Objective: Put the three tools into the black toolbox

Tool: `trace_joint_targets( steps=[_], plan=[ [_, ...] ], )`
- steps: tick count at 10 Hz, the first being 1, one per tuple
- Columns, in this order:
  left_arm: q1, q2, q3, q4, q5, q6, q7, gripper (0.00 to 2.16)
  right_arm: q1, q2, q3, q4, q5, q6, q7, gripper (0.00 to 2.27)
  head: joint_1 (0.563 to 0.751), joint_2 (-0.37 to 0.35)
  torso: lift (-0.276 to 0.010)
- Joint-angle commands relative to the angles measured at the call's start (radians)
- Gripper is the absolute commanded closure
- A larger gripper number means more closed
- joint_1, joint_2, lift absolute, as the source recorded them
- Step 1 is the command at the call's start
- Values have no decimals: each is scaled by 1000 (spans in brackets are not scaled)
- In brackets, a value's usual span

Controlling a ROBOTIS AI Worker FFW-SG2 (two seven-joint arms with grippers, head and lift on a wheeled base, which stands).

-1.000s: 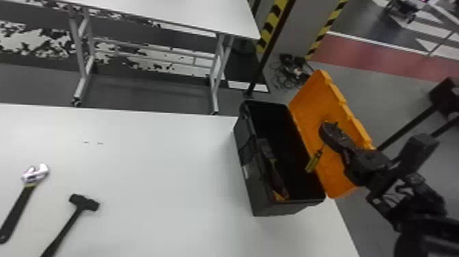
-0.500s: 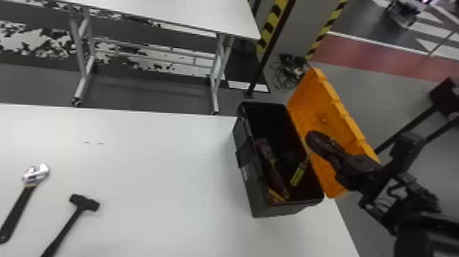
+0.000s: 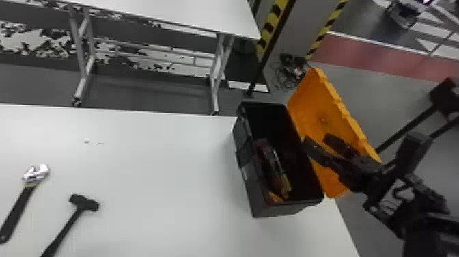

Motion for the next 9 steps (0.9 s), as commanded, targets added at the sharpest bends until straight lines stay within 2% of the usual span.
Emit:
trace_joint_targets(
  steps=[1,2,3,4,5,6,7,9],
  plan=[
    [2,-3,3,-5,2,-5,33,73,64,24,-11,-71,-61,53,3,66,695,-350,-51],
    [6,-5,13,-14,2,-5,99,76,116,70,-11,-99,-116,44,31,66,695,-350,-51],
    [9,-14,47,-22,5,-5,107,80,164,115,-17,-99,-194,22,68,66,695,-350,-51],
    [12,-26,92,-30,22,-5,114,80,199,159,-12,-96,-223,16,109,73,695,-350,-51],
    [15,-45,136,-30,35,-5,114,80,234,177,12,-88,-237,16,135,76,695,-290,-51],
    [15,-54,177,-27,37,-5,120,83,267,177,54,-74,-237,10,149,80,695,-214,-51],
    [14,-63,210,-21,40,-5,122,83,283,177,98,-40,-233,-21,161,87,695,-168,-51],
    [12,-68,257,-10,40,-20,142,83,300,177,178,12,-187,-110,160,90,695,-2,-51]
  ],
)
